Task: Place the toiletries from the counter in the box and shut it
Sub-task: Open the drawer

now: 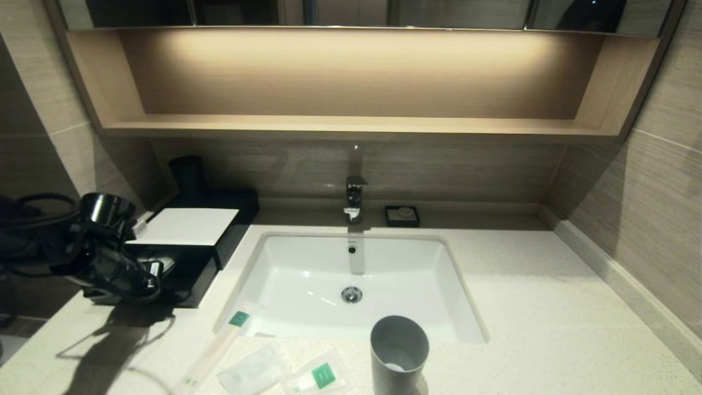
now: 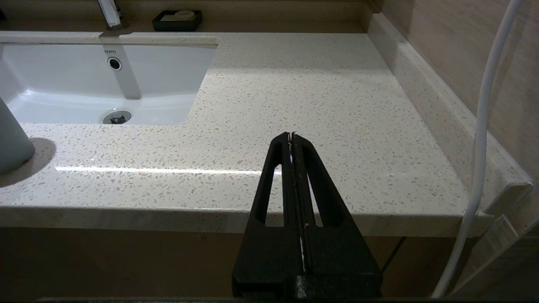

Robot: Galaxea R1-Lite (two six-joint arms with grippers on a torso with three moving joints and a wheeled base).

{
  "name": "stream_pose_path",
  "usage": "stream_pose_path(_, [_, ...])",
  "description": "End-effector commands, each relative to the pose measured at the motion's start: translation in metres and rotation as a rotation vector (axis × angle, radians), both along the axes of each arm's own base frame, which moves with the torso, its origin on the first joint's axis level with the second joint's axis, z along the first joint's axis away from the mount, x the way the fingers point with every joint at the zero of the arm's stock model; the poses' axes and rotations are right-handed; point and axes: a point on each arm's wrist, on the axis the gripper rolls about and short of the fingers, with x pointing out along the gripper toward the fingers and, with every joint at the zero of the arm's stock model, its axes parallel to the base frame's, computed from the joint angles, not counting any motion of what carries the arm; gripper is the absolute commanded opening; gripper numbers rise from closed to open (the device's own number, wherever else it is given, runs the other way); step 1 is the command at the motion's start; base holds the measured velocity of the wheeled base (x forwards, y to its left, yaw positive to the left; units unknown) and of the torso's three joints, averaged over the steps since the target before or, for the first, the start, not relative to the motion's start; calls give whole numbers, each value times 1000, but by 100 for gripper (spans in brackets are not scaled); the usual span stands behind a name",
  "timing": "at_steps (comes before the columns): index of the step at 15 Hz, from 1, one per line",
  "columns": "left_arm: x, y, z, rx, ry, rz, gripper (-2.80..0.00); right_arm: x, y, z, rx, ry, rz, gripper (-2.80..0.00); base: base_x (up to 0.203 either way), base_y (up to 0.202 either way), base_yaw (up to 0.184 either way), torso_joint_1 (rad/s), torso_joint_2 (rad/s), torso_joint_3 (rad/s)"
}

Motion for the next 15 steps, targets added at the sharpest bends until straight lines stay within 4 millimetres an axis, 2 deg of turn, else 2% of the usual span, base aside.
stream_pose_path(1, [-1,0,8,-1,-1,1,-280,0,0,0,0,1,0,-280,0,0,0,0,0,0])
stream_pose_path(15, [-25,-5,14,-6,149,-42,-280,0,0,0,0,1,0,-280,0,0,0,0,0,0])
